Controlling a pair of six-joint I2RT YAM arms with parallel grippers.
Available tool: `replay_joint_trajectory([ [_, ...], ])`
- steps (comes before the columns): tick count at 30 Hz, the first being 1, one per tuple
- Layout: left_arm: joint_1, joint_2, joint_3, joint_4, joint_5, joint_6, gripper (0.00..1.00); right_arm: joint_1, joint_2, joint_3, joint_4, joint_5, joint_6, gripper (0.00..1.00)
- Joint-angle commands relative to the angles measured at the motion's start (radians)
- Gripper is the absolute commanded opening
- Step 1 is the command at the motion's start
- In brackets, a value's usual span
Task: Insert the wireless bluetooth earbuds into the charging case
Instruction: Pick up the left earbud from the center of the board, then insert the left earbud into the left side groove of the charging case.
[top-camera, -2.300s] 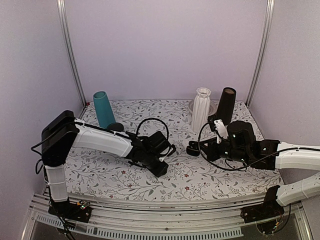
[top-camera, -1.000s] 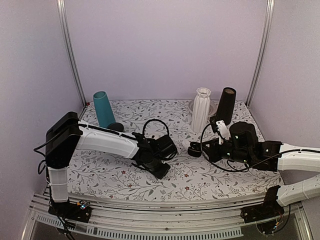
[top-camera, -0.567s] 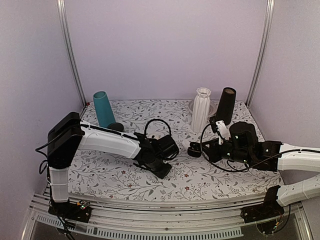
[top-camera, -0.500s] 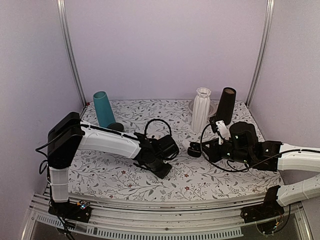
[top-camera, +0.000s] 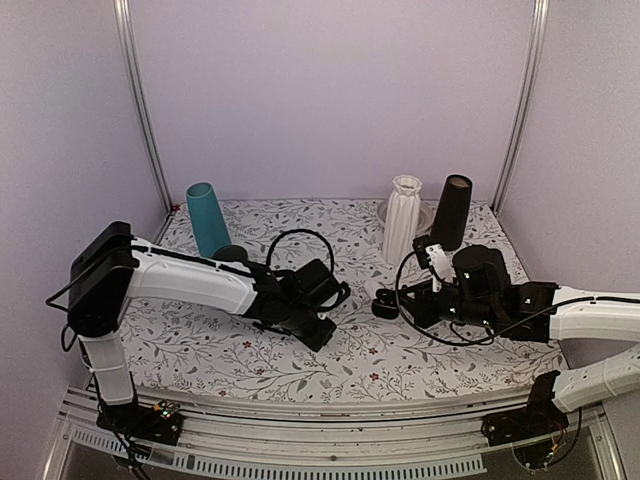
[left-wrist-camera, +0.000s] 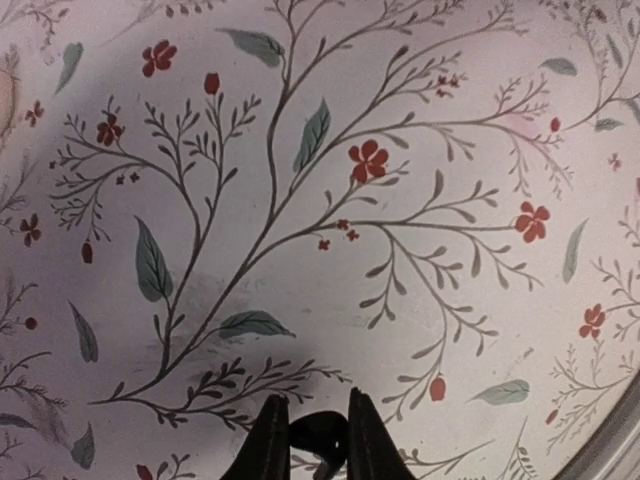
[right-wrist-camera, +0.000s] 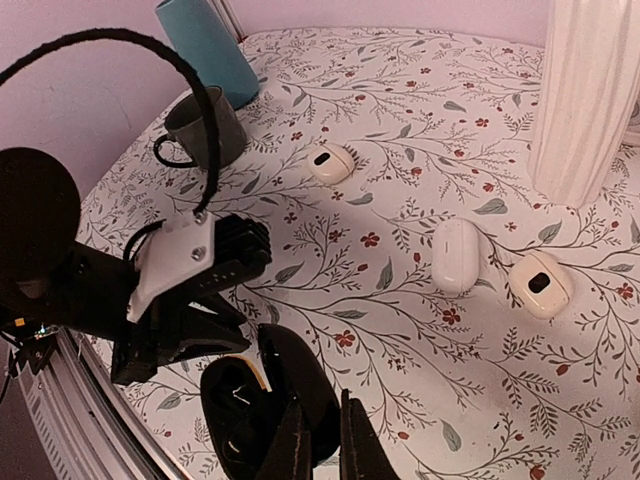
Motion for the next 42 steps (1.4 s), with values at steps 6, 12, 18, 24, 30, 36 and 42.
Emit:
replay_joint_trajectory([
  [6, 0.089, -0.235, -0.113, 0.262, 0.137, 0.056, 0.09, -0.027, 0.033, -0.019, 0.089, -0.064, -0.002, 0.03],
  [12, 0.136, -0.346, -0.146, 0.403, 0.257, 0.065, 0.09, -0.035, 0.073, -0.003, 0.142, -0.153, 0.000, 0.03],
  [18, 0.144, -0.424, -0.140, 0.515, 0.372, 0.082, 0.09, -0.036, 0.097, 0.044, 0.178, -0.249, -0.010, 0.03],
  [24, 0.147, -0.450, -0.155, 0.662, 0.494, 0.061, 0.09, -0.036, 0.100, 0.068, 0.234, -0.319, -0.016, 0.03],
  [30, 0.147, -0.467, -0.203, 0.819, 0.588, 0.038, 0.09, -0.036, 0.081, 0.078, 0.310, -0.373, 0.006, 0.03],
  [36, 0.146, -0.489, -0.237, 0.892, 0.665, 0.067, 0.09, -0.037, 0.048, 0.085, 0.343, -0.384, 0.008, 0.03],
  [42, 0.135, -0.500, -0.250, 0.898, 0.696, 0.118, 0.10, -0.036, 0.022, 0.100, 0.339, -0.370, -0.025, 0.03],
])
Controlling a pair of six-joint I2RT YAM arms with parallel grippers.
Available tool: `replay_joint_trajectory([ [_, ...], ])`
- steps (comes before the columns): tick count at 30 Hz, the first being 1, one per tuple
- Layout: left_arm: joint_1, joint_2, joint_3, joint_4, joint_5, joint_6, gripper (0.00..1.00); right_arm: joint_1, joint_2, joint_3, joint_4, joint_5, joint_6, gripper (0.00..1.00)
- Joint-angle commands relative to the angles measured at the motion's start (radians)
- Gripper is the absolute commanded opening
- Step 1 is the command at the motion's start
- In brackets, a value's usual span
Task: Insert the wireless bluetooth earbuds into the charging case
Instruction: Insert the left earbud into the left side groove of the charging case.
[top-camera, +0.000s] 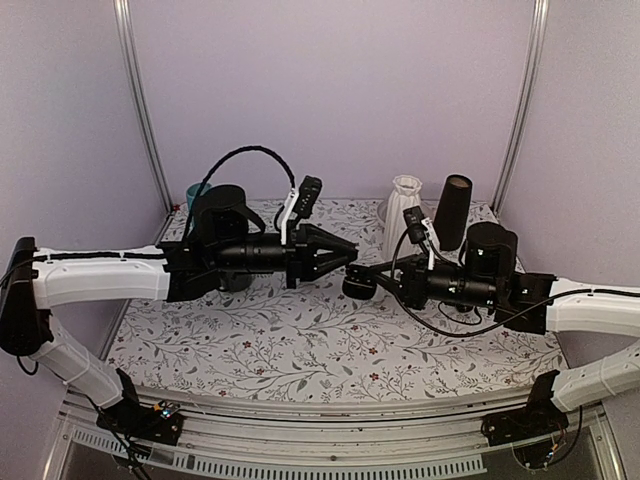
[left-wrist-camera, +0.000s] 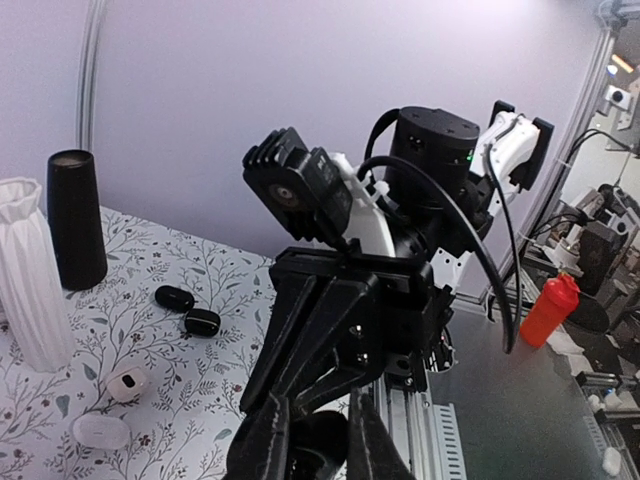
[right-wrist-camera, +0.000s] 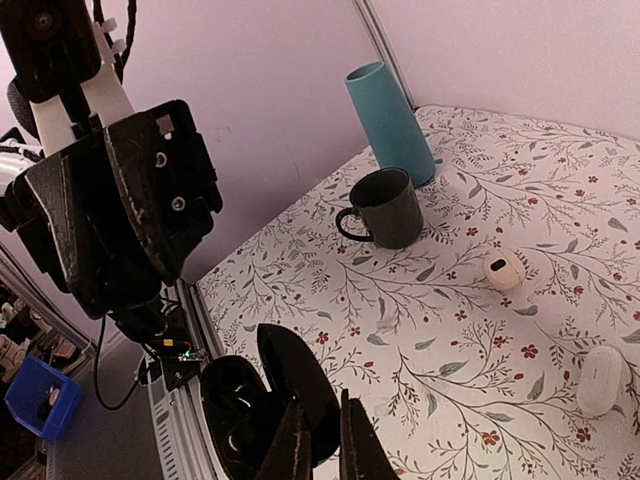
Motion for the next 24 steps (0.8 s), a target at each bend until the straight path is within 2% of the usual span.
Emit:
replay_joint_trajectory([
  [1, -0.001, -0.029, -0.021, 0.052, 0.047, 0.050, 0.10, -0.005, -0.024, 0.056, 0.040, -0.014, -0.027, 0.03],
  [10, -0.016, -0.020, -0.012, 0.035, 0.065, 0.097, 0.10, -0.004, -0.011, 0.092, 0.038, -0.092, -0.051, 0.03],
  [24, -0.018, -0.023, 0.007, -0.065, 0.103, 0.146, 0.10, -0.003, -0.044, 0.110, -0.018, -0.050, -0.088, 0.03],
])
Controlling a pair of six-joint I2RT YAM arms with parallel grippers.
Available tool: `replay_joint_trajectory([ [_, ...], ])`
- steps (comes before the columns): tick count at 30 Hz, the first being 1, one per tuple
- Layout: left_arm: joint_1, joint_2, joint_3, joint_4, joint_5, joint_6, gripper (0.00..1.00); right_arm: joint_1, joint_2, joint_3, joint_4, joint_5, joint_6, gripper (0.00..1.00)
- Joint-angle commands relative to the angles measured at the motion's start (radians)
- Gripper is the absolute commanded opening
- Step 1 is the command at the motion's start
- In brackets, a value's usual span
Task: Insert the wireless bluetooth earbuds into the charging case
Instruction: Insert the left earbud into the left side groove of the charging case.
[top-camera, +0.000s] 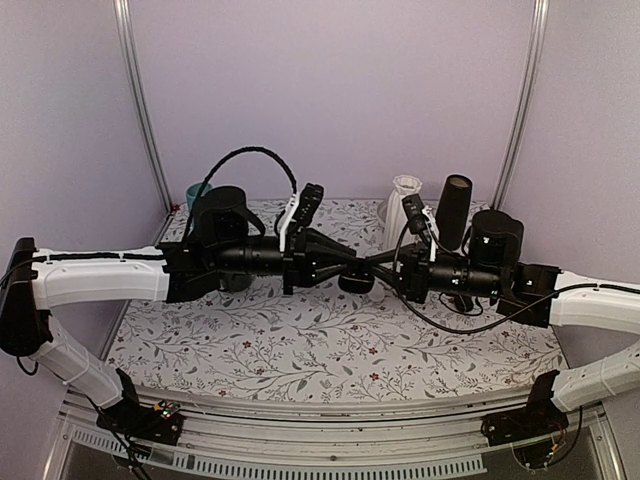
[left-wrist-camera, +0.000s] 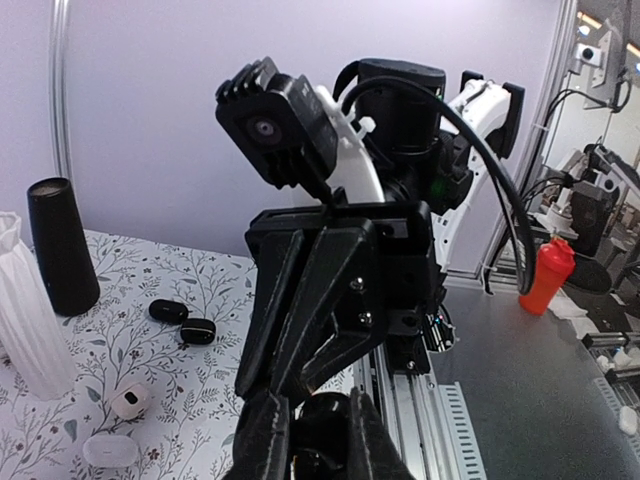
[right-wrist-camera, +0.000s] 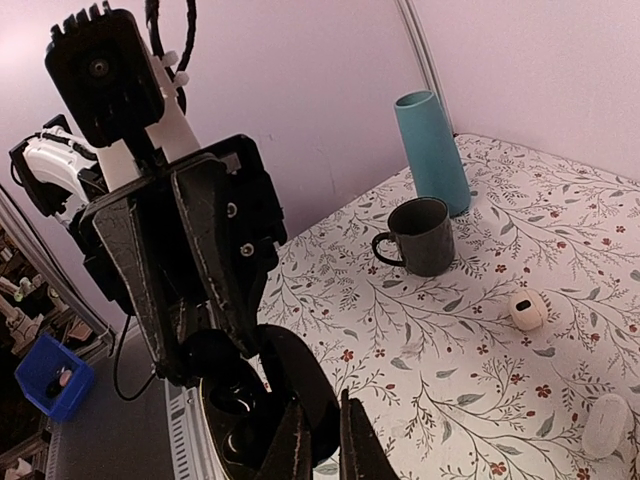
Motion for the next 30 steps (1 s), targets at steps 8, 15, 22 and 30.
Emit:
replay_joint_trajectory([
  [8, -0.008, 0.004, 0.038, -0.140, 0.056, 0.047, 0.10, -0.003, -0.048, 0.059, -0.040, 0.034, -0.054, 0.03],
  [15, -0.011, 0.013, 0.059, -0.191, 0.071, 0.061, 0.10, -0.002, -0.056, 0.065, -0.041, 0.038, -0.067, 0.03],
  [22, -0.027, 0.025, 0.076, -0.232, 0.054, 0.090, 0.12, -0.002, -0.051, 0.081, -0.042, 0.032, -0.070, 0.03],
  [30, -0.040, 0.031, 0.086, -0.256, 0.020, 0.122, 0.18, -0.001, -0.050, 0.089, -0.054, 0.037, -0.077, 0.03],
])
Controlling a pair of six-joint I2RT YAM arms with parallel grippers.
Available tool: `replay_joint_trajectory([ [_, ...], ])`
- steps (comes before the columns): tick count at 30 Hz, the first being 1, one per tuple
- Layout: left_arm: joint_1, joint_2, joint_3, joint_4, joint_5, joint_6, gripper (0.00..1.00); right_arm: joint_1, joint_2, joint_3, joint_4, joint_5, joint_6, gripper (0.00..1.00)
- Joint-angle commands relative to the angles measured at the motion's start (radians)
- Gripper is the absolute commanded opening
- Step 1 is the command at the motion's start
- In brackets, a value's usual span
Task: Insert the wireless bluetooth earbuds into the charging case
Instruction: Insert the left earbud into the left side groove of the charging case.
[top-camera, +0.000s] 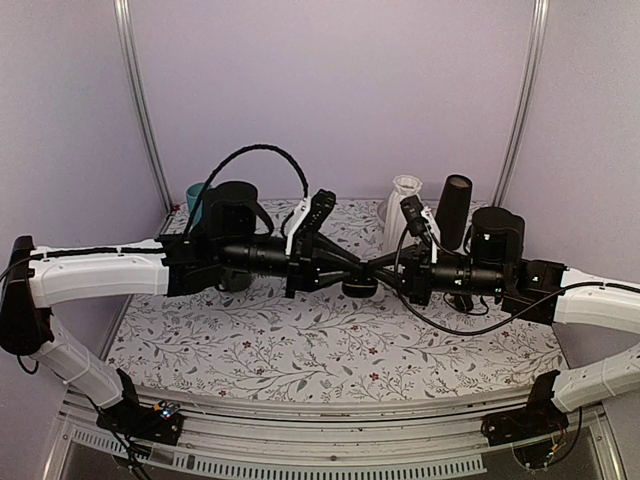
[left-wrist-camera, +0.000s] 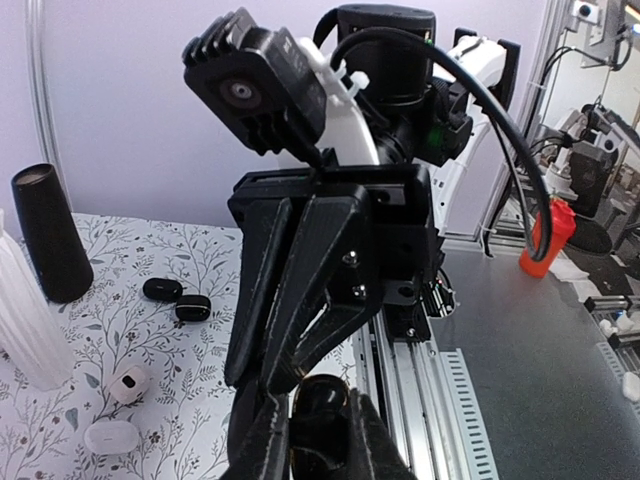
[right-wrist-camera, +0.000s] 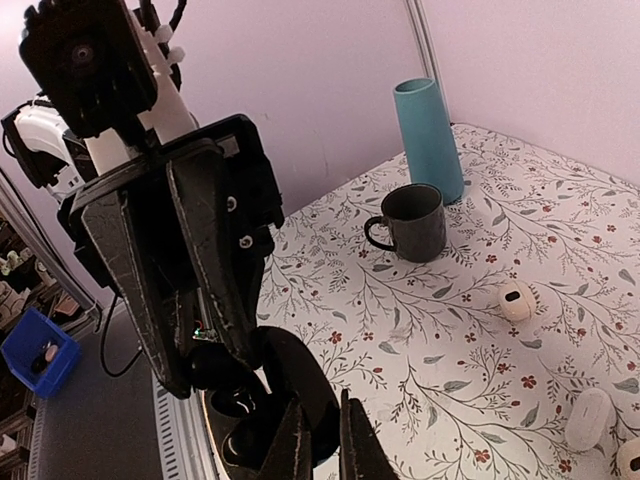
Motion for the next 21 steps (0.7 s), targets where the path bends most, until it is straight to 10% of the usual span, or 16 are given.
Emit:
replay_joint_trajectory([
  [1, -0.024, 0.020, 0.013, -0.074, 0.001, 0.029, 0.18, -0.002, -0.029, 0.057, 0.053, 0.031, -0.011, 0.03],
  [21, -0.028, -0.022, -0.024, -0.032, -0.058, 0.032, 0.35, -0.003, -0.026, 0.060, 0.024, 0.031, -0.016, 0.03],
])
